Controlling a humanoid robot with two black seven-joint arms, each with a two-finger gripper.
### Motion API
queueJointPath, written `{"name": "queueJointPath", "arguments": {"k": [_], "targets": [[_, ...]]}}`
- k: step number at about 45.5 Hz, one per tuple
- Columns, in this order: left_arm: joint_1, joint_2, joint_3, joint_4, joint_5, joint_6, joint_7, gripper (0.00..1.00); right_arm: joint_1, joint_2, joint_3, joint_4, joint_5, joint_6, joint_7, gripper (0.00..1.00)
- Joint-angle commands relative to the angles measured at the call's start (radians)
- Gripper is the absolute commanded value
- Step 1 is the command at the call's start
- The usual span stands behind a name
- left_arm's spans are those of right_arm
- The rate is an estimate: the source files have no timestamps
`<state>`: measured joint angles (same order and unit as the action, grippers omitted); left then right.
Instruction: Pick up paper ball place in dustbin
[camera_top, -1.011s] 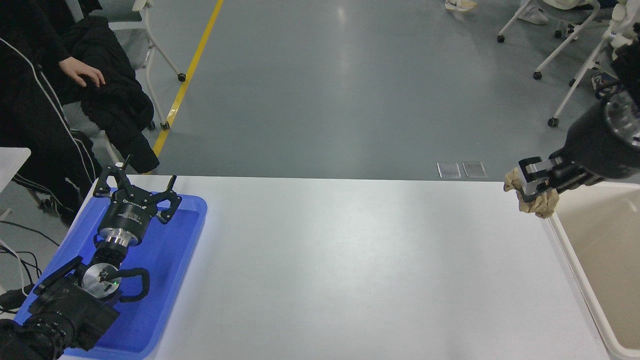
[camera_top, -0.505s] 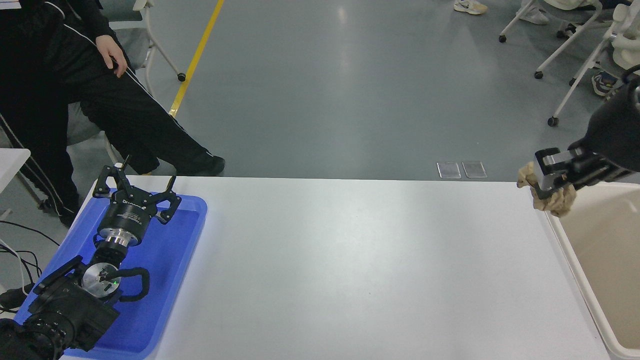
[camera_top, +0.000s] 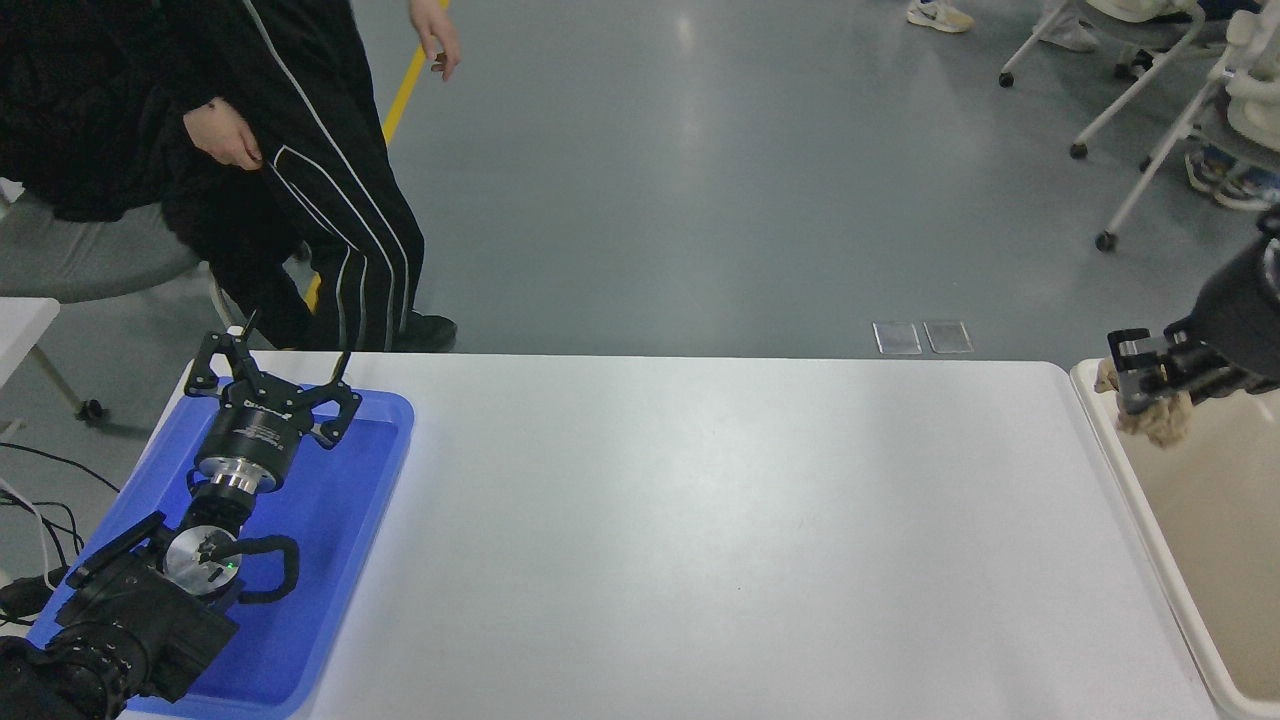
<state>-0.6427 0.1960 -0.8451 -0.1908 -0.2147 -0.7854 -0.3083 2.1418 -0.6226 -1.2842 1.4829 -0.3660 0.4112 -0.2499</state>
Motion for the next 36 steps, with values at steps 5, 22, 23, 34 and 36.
{"name": "queueJointPath", "arguments": {"k": [5,22,23,34,36], "targets": [[0.000,0.000,0.000,0.001,0.000,0.000,0.000,1.00,-0.555,-0.005,0.126,-0.442,0.001,-0.187,0.001,0.00],[0.000,0.000,0.000,0.001,-0.002,0.000,-0.002,1.00,-1.207,0.063,0.508,-1.148,0.007,-0.192,0.001,0.00],[0.000,0.000,0.000,0.001,-0.002,0.000,-0.002,1.00,-1.232,0.076,0.528,-1.179,0.007,-0.192,0.001,0.00],[0.000,0.000,-0.002,0.001,-0.002,0.000,-0.002,1.00,-1.412,0.181,0.658,-1.325,0.007,-0.245,0.001,0.00],[0.000,0.000,-0.002,0.001,-0.002,0.000,-0.002,1.00,-1.419,0.185,0.663,-1.325,0.009,-0.261,0.001,0.00]]}}
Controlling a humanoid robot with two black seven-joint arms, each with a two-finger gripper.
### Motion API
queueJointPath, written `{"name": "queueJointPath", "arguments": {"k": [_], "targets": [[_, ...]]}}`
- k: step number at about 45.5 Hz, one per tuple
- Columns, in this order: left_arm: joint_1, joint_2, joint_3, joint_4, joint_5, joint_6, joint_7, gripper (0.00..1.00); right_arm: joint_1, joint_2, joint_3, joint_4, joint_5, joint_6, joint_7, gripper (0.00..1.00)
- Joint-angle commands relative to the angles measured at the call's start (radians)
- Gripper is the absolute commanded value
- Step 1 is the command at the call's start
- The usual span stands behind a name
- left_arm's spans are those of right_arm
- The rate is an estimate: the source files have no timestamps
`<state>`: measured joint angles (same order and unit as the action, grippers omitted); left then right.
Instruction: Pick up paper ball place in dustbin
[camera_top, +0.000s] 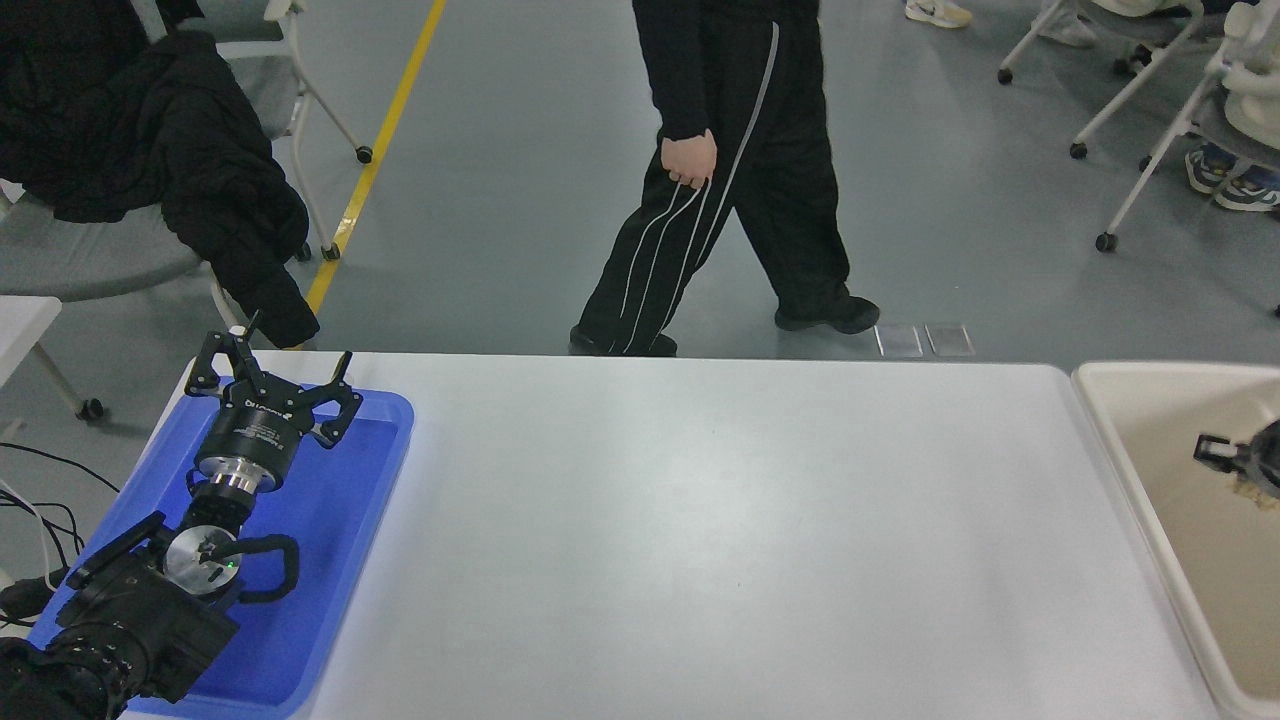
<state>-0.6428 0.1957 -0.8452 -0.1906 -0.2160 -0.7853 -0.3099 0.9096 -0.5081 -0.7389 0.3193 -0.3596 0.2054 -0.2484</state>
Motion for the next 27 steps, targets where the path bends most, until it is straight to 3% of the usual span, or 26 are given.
{"name": "queueJointPath", "arguments": {"k": [1,13,14,17,19,22,23,27], "targets": [[0.000,0.001,-0.002,0.000,-0.002,0.000,0.000,1.00,-0.189,0.074,0.118,-0.161,0.002,-0.061,0.000,0.00],[0.000,0.001,-0.002,0.000,-0.002,0.000,0.000,1.00,-0.199,0.089,0.141,-0.161,0.002,-0.075,0.000,0.00],[0.000,0.001,-0.002,0.000,-0.002,0.000,0.000,1.00,-0.199,0.091,0.147,-0.161,0.002,-0.075,0.000,0.04],[0.000,0.001,-0.002,0.000,-0.002,0.000,0.000,1.00,-0.199,0.092,0.157,-0.163,0.002,-0.075,0.000,0.51],[0.000,0.001,-0.002,0.000,-0.002,0.000,0.000,1.00,-0.198,0.092,0.161,-0.163,0.002,-0.081,0.000,0.74],[0.000,0.001,-0.002,0.000,-0.002,0.000,0.000,1.00,-0.196,0.091,0.162,-0.163,0.002,-0.096,0.000,0.89],[0.000,0.001,-0.002,0.000,-0.002,0.000,0.000,1.00,-0.195,0.092,0.164,-0.161,0.004,-0.097,0.000,1.00],[0.000,0.001,-0.002,0.000,-0.002,0.000,0.000,1.00,-0.195,0.091,0.164,-0.161,0.004,-0.097,0.000,1.00]]}}
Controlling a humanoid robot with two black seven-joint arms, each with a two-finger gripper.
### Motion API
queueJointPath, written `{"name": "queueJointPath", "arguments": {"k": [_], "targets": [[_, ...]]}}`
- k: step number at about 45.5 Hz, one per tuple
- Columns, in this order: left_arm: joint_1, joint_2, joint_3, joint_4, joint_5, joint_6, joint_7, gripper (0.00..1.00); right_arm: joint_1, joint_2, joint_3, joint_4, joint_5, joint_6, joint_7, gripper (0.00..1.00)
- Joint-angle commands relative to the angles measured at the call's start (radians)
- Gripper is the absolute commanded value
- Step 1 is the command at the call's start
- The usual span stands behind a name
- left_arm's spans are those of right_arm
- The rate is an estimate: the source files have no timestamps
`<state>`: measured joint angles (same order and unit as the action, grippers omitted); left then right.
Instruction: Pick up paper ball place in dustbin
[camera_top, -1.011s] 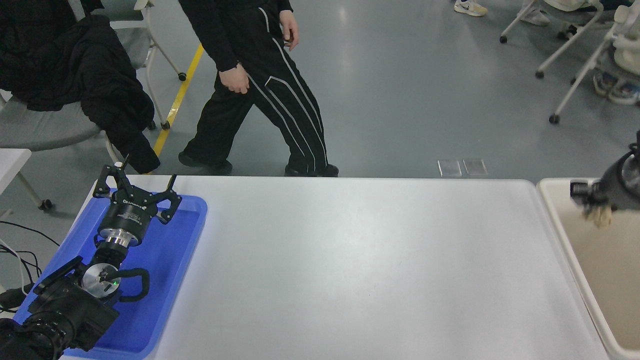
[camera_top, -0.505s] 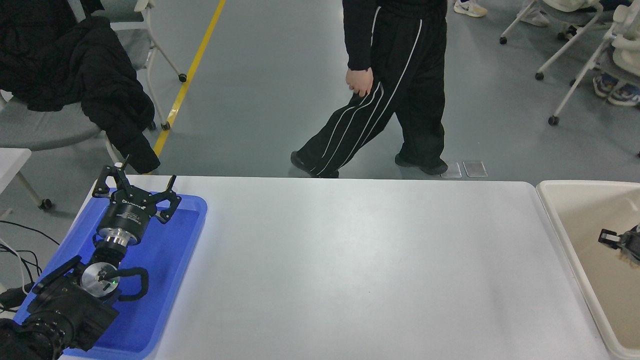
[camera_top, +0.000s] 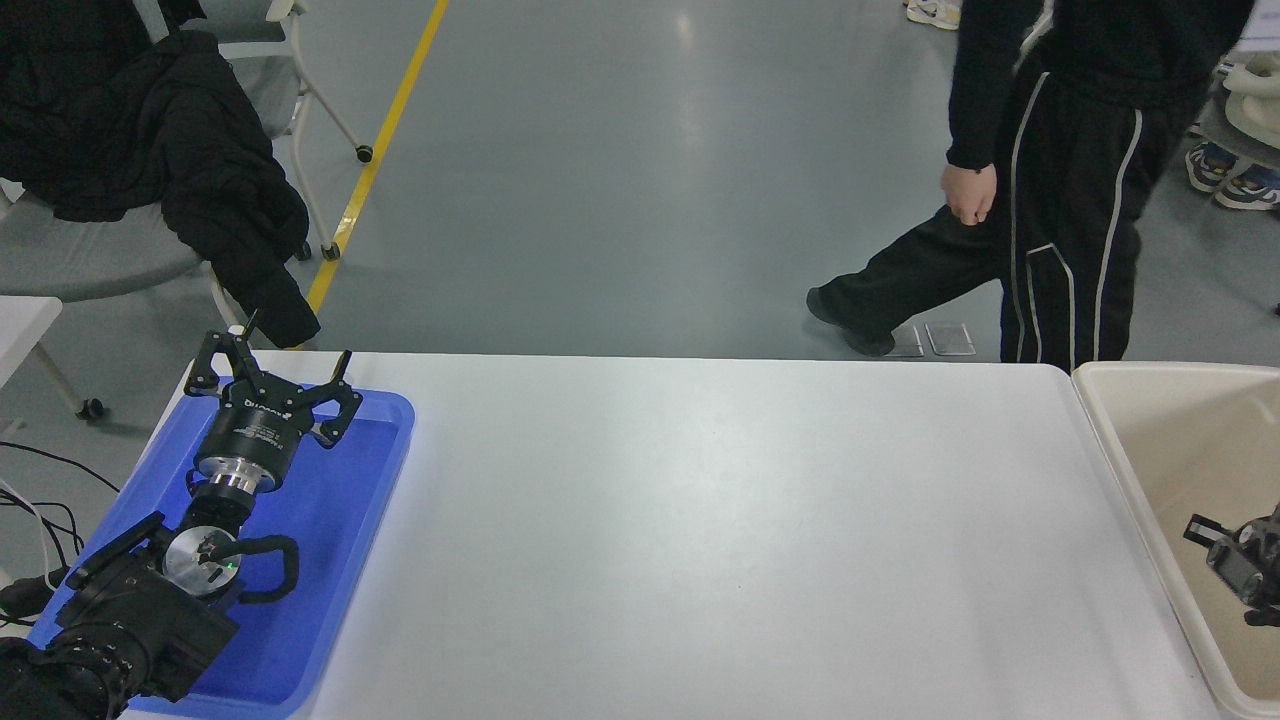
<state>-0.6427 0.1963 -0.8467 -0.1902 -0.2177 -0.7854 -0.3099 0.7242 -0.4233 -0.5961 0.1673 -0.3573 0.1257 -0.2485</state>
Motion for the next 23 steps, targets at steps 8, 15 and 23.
{"name": "queueJointPath", "arguments": {"k": [8,15,23], "targets": [[0.000,0.000,0.000,0.000,0.000,0.000,0.000,1.00,-0.015,0.006,0.021,-0.005,0.001,-0.017,0.000,1.00],[0.000,0.000,0.000,0.000,0.000,0.000,0.000,1.00,-0.011,0.006,0.022,-0.002,0.001,-0.020,0.000,1.00],[0.000,0.000,0.000,0.000,0.000,0.000,0.000,1.00,-0.009,0.005,0.041,-0.002,0.001,-0.023,0.000,1.00]]}}
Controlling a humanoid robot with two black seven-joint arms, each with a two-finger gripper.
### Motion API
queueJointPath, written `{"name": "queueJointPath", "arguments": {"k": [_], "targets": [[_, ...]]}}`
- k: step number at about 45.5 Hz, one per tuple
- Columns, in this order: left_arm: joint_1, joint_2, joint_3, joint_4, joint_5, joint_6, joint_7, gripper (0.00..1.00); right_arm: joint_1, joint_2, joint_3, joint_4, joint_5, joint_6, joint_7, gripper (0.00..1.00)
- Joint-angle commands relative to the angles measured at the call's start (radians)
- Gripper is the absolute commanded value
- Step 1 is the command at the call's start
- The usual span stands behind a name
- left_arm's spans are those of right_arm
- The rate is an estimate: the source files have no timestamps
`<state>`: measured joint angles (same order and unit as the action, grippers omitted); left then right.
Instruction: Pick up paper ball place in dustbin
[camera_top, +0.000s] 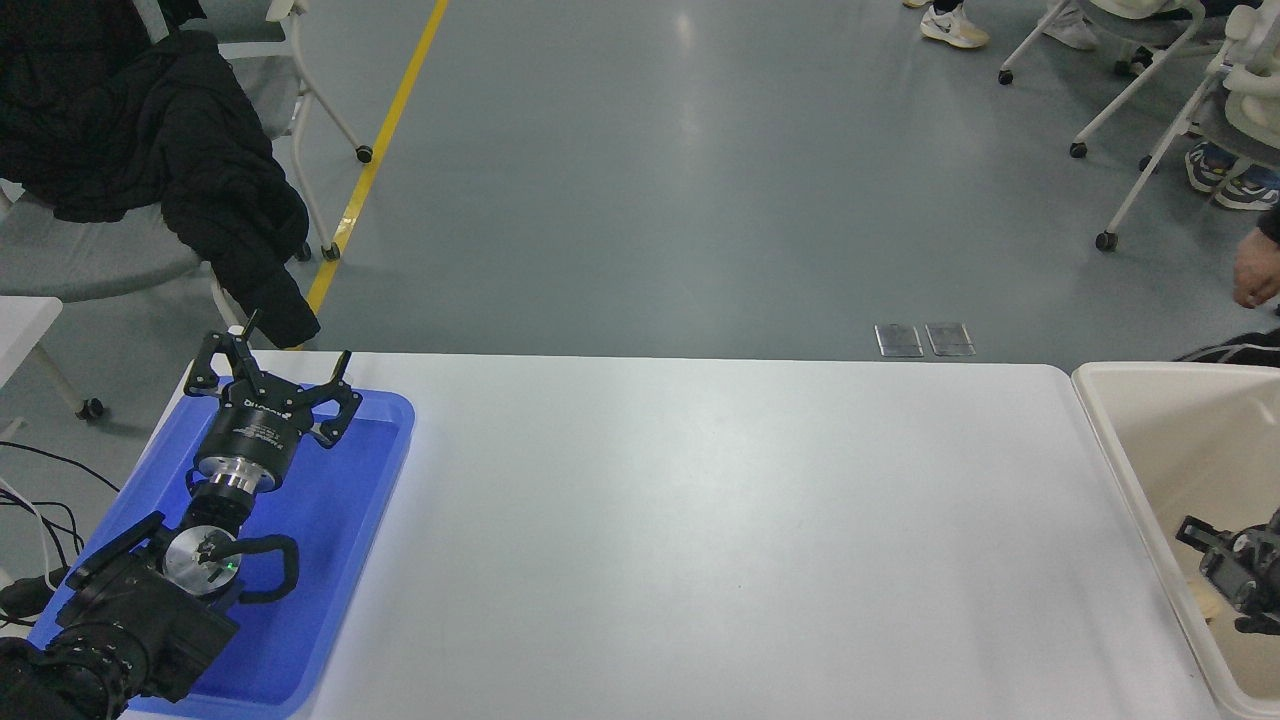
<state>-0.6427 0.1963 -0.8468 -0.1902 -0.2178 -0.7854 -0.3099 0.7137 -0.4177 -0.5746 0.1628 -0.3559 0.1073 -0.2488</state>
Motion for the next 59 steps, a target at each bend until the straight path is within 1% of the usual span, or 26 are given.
{"name": "queueJointPath", "arguments": {"k": [1,8,11,12,13,19,27,31,38,47,50,56,59], "targets": [[0.000,0.000,0.000,0.000,0.000,0.000,0.000,1.00,0.001,-0.003,0.022,0.004,0.000,-0.005,0.000,1.00],[0.000,0.000,0.000,0.000,0.000,0.000,0.000,1.00,0.012,-0.012,0.061,0.037,0.015,0.002,0.000,1.00],[0.000,0.000,0.000,0.000,0.002,0.000,0.000,1.00,0.021,-0.041,0.093,0.073,0.015,0.003,0.000,1.00],[0.000,0.000,0.000,0.000,0.000,0.000,0.000,1.00,0.027,-0.053,0.101,0.092,0.015,0.003,0.000,1.00],[0.000,0.000,0.000,0.000,0.002,0.000,0.000,1.00,0.047,-0.088,0.108,0.148,0.015,0.003,0.000,1.00],[0.000,0.000,0.000,0.000,0.000,0.000,0.000,1.00,0.115,-0.159,0.108,0.306,0.008,0.002,0.000,1.00],[0.000,0.000,0.000,0.000,0.000,0.000,0.000,1.00,0.194,-0.216,0.108,0.431,-0.002,0.002,0.000,1.00],[0.000,0.000,0.000,0.000,0.002,0.000,0.000,1.00,0.266,-0.239,0.122,0.524,0.017,-0.003,0.000,1.00],[0.000,0.000,0.000,0.000,0.002,0.000,0.000,1.00,0.314,-0.282,0.289,0.691,0.043,-0.035,0.000,1.00],[0.000,0.000,0.002,0.000,0.002,0.000,0.000,1.00,0.305,-0.266,0.446,0.728,0.048,-0.089,-0.001,1.00],[0.000,0.000,0.000,0.000,0.002,0.000,0.000,1.00,0.293,-0.262,0.515,0.727,0.092,-0.116,-0.001,1.00],[0.000,0.000,0.000,0.000,0.002,0.000,0.000,1.00,0.239,-0.228,0.691,0.715,0.264,-0.175,0.002,1.00],[0.000,0.000,0.000,0.000,0.002,0.000,0.000,1.00,0.205,-0.217,0.778,0.712,0.317,-0.187,0.023,1.00]]}}
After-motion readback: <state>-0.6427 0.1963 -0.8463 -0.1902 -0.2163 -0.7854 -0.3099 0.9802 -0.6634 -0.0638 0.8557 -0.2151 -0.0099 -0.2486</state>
